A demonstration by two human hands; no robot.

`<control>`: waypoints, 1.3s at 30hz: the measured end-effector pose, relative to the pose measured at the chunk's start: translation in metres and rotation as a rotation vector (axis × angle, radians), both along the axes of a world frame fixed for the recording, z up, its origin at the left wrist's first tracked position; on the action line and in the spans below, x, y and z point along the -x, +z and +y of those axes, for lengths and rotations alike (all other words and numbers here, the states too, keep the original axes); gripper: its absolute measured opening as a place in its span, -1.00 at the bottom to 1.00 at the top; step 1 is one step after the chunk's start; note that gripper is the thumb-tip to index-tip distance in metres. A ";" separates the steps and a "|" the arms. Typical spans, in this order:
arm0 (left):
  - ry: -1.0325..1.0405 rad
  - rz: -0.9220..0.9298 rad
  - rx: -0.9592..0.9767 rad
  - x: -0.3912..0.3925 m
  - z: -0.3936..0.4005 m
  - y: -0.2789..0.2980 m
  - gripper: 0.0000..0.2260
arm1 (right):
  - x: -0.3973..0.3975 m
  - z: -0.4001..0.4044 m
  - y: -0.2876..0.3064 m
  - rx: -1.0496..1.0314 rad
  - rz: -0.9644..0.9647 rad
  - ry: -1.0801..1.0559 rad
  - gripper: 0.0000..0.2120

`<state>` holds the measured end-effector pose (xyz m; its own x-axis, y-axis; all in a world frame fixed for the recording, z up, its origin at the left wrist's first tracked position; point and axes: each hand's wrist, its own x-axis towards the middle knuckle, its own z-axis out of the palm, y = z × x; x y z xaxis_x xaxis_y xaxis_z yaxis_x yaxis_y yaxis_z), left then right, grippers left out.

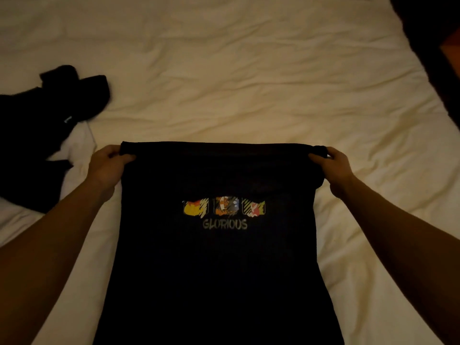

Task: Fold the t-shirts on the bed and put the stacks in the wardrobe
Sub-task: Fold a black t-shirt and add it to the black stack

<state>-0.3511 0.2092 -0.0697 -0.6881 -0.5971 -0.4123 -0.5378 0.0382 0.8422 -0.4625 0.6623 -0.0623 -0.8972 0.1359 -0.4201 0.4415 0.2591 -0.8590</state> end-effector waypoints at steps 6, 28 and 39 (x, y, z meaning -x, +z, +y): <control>-0.093 0.029 0.073 -0.061 0.007 0.016 -0.84 | -0.065 0.020 0.018 -0.008 0.045 0.015 -0.85; -0.016 -0.330 -0.145 -0.189 0.020 -0.056 -0.62 | -0.170 0.058 -0.046 -0.033 -0.227 0.027 -0.56; 0.071 -0.241 -0.027 -0.113 0.021 -0.070 -0.61 | -0.108 0.029 -0.078 -0.306 -0.219 0.113 -0.49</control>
<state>-0.2385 0.2306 -0.1396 -0.5248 -0.6268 -0.5760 -0.7237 -0.0277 0.6895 -0.3550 0.6913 -0.1408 -0.8074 0.1903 -0.5584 0.5598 0.5458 -0.6234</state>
